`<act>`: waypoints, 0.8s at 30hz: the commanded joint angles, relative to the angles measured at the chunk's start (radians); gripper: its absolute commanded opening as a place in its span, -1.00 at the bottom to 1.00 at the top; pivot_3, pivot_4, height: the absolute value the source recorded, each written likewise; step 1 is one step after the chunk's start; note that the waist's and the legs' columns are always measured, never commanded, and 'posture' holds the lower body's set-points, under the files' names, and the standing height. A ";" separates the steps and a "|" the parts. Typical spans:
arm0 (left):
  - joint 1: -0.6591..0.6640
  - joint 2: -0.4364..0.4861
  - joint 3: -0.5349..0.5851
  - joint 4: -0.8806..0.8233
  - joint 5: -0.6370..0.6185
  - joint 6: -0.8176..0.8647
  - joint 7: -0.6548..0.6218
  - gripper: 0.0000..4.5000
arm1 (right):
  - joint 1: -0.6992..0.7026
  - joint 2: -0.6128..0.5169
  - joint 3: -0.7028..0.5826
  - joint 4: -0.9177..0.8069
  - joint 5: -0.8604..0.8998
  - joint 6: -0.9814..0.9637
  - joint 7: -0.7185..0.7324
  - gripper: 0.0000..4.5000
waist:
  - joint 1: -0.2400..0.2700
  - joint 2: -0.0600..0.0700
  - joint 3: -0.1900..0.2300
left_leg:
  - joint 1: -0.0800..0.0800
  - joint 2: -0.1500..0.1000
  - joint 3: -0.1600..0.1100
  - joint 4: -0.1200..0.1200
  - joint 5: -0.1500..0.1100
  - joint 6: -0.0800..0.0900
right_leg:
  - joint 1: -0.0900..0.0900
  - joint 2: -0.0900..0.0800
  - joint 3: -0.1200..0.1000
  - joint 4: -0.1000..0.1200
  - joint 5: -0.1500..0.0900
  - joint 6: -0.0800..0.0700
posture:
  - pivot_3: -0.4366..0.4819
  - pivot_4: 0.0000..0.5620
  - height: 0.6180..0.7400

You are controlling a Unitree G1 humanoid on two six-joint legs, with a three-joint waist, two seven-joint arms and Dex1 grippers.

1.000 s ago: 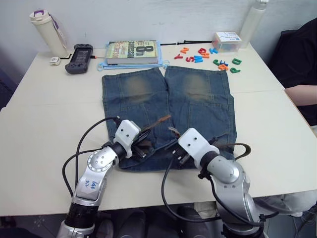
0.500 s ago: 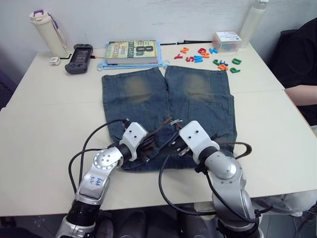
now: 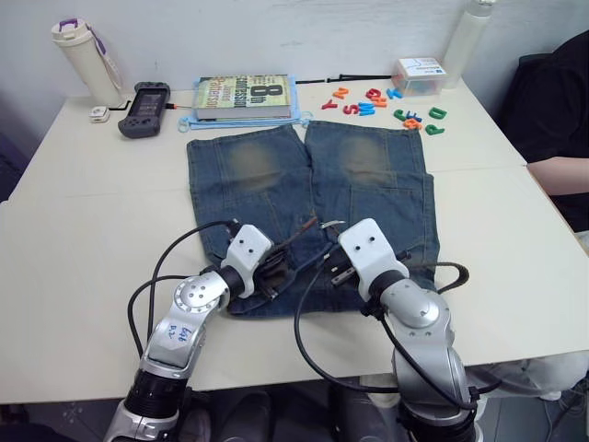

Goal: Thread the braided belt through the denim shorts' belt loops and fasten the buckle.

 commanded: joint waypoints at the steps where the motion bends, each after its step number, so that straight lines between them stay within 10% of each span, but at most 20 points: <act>1: 0.033 0.018 0.008 -0.044 0.003 0.017 0.005 -1.00 | -0.032 0.058 -0.082 -0.042 0.012 0.061 -0.079 -0.98 | 0.000 0.000 0.000 | 0.000 0.000 0.000 0.000 0.000 0.000 | 0.000 0.000 0.000 0.000 0.000 0.000 | -0.05 -0.47 1.00; 24: -0.054 -0.033 -0.021 0.048 0.006 0.031 0.020 -1.00 | -0.042 0.018 -0.030 -0.080 0.118 0.075 -0.121 -0.98 | 0.000 0.000 0.000 | 0.000 0.000 0.001 0.000 0.000 0.000 | -0.001 -0.001 0.000 0.001 0.000 0.000 | -0.05 -0.47 1.00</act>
